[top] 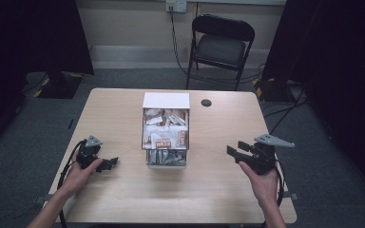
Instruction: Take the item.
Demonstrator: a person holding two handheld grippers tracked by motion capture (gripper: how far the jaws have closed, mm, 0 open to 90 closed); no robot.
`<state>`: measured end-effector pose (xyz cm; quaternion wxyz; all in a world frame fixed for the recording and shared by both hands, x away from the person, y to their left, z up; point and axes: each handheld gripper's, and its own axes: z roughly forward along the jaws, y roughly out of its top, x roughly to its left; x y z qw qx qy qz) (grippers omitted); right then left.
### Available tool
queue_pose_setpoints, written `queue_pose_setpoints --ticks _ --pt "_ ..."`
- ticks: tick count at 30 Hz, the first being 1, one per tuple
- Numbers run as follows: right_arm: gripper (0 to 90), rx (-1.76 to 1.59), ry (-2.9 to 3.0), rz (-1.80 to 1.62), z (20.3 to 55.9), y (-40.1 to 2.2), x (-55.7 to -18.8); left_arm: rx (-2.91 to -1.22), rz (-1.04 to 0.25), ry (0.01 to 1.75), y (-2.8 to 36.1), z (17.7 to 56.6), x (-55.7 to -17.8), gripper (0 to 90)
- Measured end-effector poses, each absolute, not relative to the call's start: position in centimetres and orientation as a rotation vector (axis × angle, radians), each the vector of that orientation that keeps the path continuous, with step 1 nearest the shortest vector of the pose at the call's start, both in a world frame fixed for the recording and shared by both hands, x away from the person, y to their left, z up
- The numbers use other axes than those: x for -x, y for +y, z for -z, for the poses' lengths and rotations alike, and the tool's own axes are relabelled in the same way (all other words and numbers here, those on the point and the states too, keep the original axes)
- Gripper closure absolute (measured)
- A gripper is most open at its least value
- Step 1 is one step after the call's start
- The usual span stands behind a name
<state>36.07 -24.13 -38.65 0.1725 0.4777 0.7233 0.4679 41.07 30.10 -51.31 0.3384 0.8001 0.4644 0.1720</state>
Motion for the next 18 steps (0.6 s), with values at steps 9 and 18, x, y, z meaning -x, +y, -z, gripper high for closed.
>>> queue_pose_setpoints --ticks 9,18 --pt "45.5 -1.284 2.083 -1.359 36.8 -22.5 -36.2 -2.084 -0.447 1.210 30.1 51.3 -41.1 0.0" --pt "45.9 -1.211 2.080 -1.466 34.0 -21.1 -36.4 -2.084 -0.447 1.210 30.1 51.3 -41.1 0.0"
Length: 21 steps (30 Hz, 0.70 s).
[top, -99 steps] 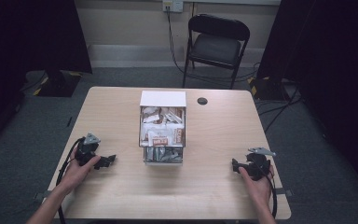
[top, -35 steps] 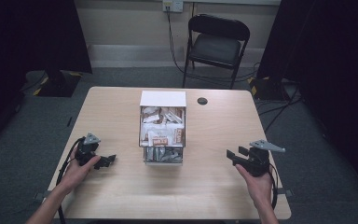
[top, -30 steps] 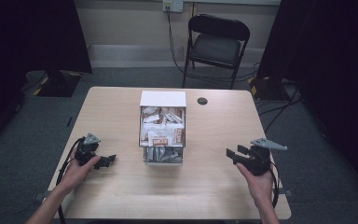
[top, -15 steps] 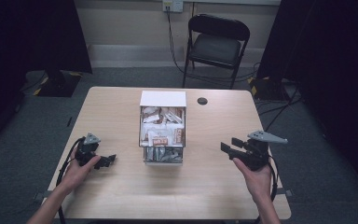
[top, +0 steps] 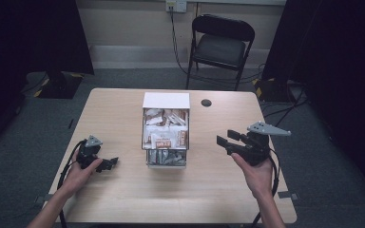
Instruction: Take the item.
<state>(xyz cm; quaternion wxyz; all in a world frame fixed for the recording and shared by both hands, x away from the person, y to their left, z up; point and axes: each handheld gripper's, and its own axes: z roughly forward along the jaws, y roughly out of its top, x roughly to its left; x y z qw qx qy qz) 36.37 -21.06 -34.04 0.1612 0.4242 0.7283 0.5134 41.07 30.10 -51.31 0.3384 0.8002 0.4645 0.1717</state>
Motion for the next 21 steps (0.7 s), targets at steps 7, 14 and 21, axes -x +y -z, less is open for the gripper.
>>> queue_pose_setpoints --ticks 7,14,21 --pt "45.9 -1.171 2.089 -1.510 32.6 -20.2 -36.5 -2.084 -0.448 1.210 30.1 51.3 -41.1 0.0" --pt "47.0 -1.117 2.109 -1.546 31.2 -18.8 -36.8 -2.083 -0.449 1.210 30.1 51.3 -41.1 0.0" --pt "47.0 -1.021 2.164 -1.607 29.9 -16.4 -37.2 -2.085 -0.448 1.210 30.1 51.3 -41.1 0.0"
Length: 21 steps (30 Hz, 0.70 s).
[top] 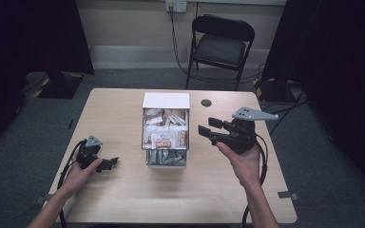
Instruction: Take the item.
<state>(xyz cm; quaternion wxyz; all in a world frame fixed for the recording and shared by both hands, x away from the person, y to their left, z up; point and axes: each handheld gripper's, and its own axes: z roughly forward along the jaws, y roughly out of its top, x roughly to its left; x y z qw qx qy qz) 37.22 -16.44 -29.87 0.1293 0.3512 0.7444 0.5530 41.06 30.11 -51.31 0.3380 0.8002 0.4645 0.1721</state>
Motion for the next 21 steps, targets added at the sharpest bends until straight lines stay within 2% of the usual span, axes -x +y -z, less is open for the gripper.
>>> queue_pose_setpoints --ticks 3,12,14,21 --pt "47.8 -0.996 2.185 -1.615 29.6 -15.6 -37.3 -2.084 -0.447 1.210 30.1 51.3 -41.1 0.0" --pt "57.8 -0.877 2.275 -1.625 29.3 -12.4 -37.5 -2.084 -0.448 1.210 30.1 51.3 -41.1 0.0" --pt "62.3 -0.843 2.299 -1.628 29.5 -11.4 -37.6 -2.084 -0.448 1.210 30.1 51.3 -41.1 0.0" --pt "67.4 -0.798 2.356 -1.605 30.0 -10.1 -38.1 -2.083 -0.449 1.210 30.1 51.3 -41.1 0.0"
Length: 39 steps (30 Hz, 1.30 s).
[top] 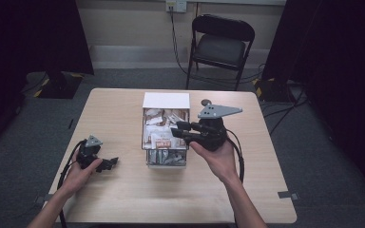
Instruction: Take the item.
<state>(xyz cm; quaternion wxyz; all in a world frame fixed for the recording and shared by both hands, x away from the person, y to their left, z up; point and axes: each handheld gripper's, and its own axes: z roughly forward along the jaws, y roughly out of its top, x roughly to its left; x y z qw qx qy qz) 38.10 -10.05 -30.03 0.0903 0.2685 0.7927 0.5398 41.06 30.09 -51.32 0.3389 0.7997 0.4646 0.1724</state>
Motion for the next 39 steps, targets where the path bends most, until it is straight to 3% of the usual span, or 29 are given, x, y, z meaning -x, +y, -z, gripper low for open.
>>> queue_pose_setpoints --ticks 39 --pt "75.3 -0.774 2.505 -1.571 32.0 -7.9 -39.7 -2.082 -0.449 1.210 30.1 51.3 -41.1 0.0"
